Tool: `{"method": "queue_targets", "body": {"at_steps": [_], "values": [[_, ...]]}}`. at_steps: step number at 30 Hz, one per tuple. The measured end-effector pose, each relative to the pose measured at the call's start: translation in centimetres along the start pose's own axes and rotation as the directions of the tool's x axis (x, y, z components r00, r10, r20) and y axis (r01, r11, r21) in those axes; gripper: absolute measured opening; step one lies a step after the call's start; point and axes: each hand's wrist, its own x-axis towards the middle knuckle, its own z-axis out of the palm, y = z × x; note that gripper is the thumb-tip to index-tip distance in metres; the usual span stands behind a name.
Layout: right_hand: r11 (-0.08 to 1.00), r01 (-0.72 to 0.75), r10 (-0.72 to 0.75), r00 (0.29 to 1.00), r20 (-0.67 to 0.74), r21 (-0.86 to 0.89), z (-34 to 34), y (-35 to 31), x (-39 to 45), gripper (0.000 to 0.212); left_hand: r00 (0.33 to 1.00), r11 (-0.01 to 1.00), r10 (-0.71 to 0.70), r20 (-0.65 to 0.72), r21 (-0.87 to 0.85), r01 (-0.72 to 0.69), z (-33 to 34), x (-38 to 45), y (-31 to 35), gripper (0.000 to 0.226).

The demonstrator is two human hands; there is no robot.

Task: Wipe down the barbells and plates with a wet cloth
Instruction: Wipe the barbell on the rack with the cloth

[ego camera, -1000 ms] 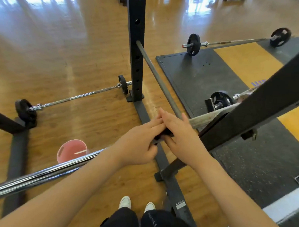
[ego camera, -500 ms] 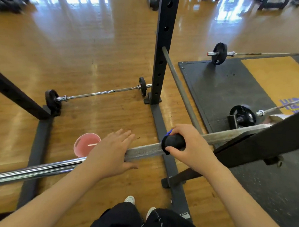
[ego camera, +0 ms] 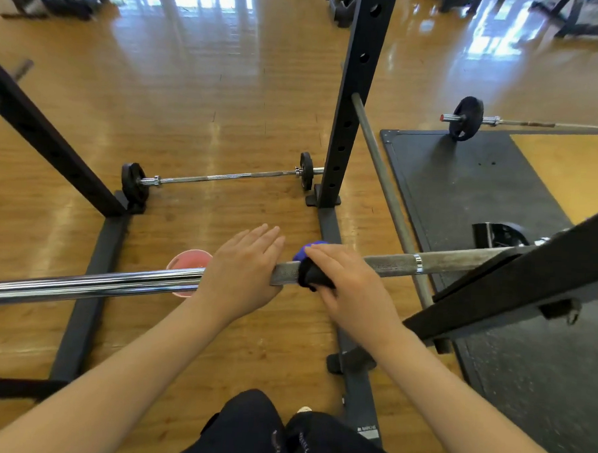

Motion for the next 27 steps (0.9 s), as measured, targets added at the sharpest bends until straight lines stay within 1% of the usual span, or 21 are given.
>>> {"method": "queue_targets", "body": {"at_steps": [3,5,7,8,9,11,12,13,15,17,18,20,22,24,26,27], "values": [[0.998,-0.044,0.039,0.995,-0.087,-0.05,-1.1,1.3,-1.7,0.052,0.999,0.999,-0.052,0.012,0.015,0.052,-0.4,-1.6,-0.6,0.077],[0.99,-0.127,0.116,0.98,-0.162,-0.061,-1.7,1.7,-2.6,0.054,0.995,0.995,-0.096,0.006,0.042,0.096,-0.8,-3.3,-2.0,0.078],[0.983,-0.179,0.168,0.967,-0.191,-0.038,-2.0,1.4,-2.7,0.053,0.991,0.989,-0.137,0.007,0.059,0.136,-1.1,-4.6,-3.4,0.077],[0.985,-0.17,0.165,0.974,-0.156,-0.021,-2.0,0.8,-2.2,0.053,0.989,0.987,-0.147,0.006,0.069,0.146,-1.0,-4.9,-3.9,0.078],[0.987,-0.162,0.162,0.983,-0.088,0.006,-1.9,-0.1,-1.5,0.053,0.989,0.986,-0.151,0.008,0.07,0.15,-0.9,-5.0,-4.1,0.077],[0.97,-0.224,0.216,0.972,0.091,0.099,-1.2,-2.1,0.4,0.059,0.989,0.988,-0.147,-0.002,0.051,0.146,-0.7,-4.9,-4.1,0.072],[0.952,-0.273,0.255,0.957,0.135,0.138,-0.7,-2.9,1.3,0.062,0.99,0.989,-0.14,-0.015,0.038,0.141,-0.6,-4.8,-4.0,0.07],[0.939,-0.314,0.296,0.946,0.135,0.14,-0.3,-3.3,2.1,0.063,0.991,0.991,-0.131,-0.028,0.031,0.132,-0.5,-4.7,-4.0,0.068],[0.934,-0.354,0.346,0.929,0.135,0.041,0.2,-3.4,3.0,0.063,0.991,0.992,-0.122,-0.052,0.034,0.124,-0.4,-4.8,-4.1,0.062],[0.949,-0.313,0.314,0.929,0.197,-0.04,0.0,-3.1,2.9,0.056,0.99,0.992,-0.115,-0.08,0.044,0.119,-0.2,-4.8,-4.2,0.056],[0.958,-0.283,0.288,0.929,0.234,-0.054,-0.3,-3.0,2.7,0.053,0.99,0.992,-0.11,-0.085,0.044,0.114,-0.2,-4.9,-4.2,0.054],[0.971,-0.234,0.239,0.934,0.265,-0.049,-0.8,-2.5,1.9,0.049,0.99,0.994,-0.101,-0.095,0.042,0.105,-0.2,-4.9,-4.3,0.053],[0.979,-0.202,0.206,0.957,0.207,-0.039,-1.3,-1.5,1.0,0.047,0.991,0.994,-0.1,-0.09,0.04,0.104,-0.2,-4.9,-4.3,0.056],[0.969,-0.241,0.244,0.968,0.061,-0.045,-2.2,-0.3,-0.1,0.042,0.991,0.993,-0.105,-0.086,0.04,0.109,-0.2,-5.0,-4.3,0.06],[0.954,-0.296,0.289,0.95,-0.115,-0.045,-2.8,-0.2,-0.7,0.038,0.99,0.993,-0.109,-0.095,0.044,0.113,-0.2,-4.9,-4.3,0.063],[0.953,-0.3,0.291,0.942,-0.166,-0.035,-2.7,-0.8,-0.5,0.035,0.989,0.992,-0.111,-0.096,0.048,0.116,-0.1,-4.9,-4.3,0.064]]}}
